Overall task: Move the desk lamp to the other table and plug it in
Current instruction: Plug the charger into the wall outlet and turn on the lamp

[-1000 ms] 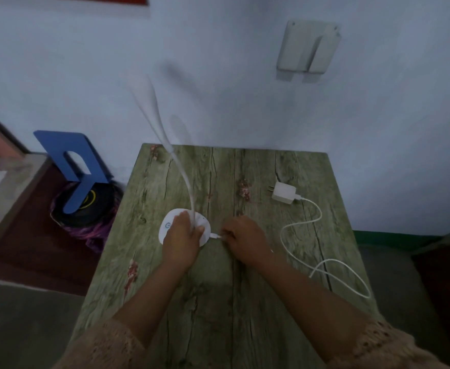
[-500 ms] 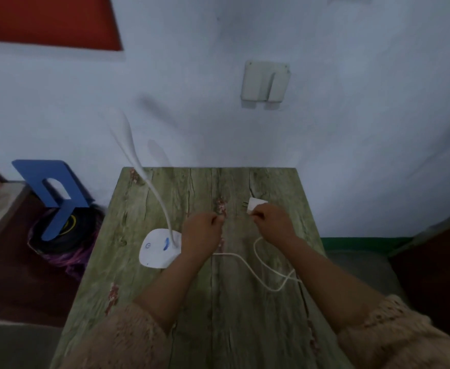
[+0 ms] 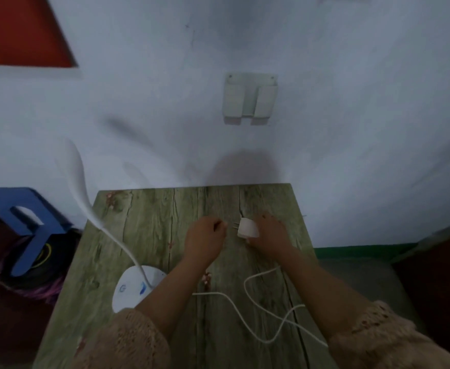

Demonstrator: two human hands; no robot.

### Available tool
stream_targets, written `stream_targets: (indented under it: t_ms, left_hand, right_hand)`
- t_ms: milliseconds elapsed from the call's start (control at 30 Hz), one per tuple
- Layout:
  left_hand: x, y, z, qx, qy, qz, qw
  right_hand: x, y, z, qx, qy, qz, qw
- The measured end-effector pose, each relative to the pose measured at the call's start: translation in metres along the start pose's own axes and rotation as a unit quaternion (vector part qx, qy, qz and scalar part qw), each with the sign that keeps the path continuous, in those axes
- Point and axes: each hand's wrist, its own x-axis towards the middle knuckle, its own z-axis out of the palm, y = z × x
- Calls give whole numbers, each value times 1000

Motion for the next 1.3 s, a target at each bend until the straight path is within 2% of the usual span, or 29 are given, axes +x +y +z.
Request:
stream_targets:
  t_ms: [100, 233, 400, 500, 600, 767, 1100, 1167, 1300]
  left_hand:
    - [5, 13, -6, -26, 15, 11, 999]
    - [10, 42, -23, -98, 33, 49, 993]
    - [6, 97, -60, -220, -52, 166, 960]
    - [2, 129, -81, -244, -68, 221, 942]
    - [0, 153, -96, -247, -64, 233, 938]
    - [4, 186, -111, -255, -33, 238, 937]
    - [38, 241, -140, -249, 48, 223, 941]
    - [46, 251, -145, -230, 60, 232, 943]
    - [59, 275, -155, -182, 88, 254, 946]
  right_hand:
    - [-11, -8, -35, 114, 39, -16, 993]
    - [-38, -23, -101, 263, 69, -43, 961]
    - [-78, -37, -174, 458, 3, -64, 887]
    - [-99, -44, -205, 489, -4, -106, 866]
    - [-111, -50, -228, 521, 4, -126, 844]
    - [-115, -57, -256, 493, 53, -151, 855]
    - [-79, -78, -318, 469, 280, -105, 831]
    - [-68, -82, -336, 423, 319, -90, 844]
    - [-49, -86, -371, 265, 363, -63, 891]
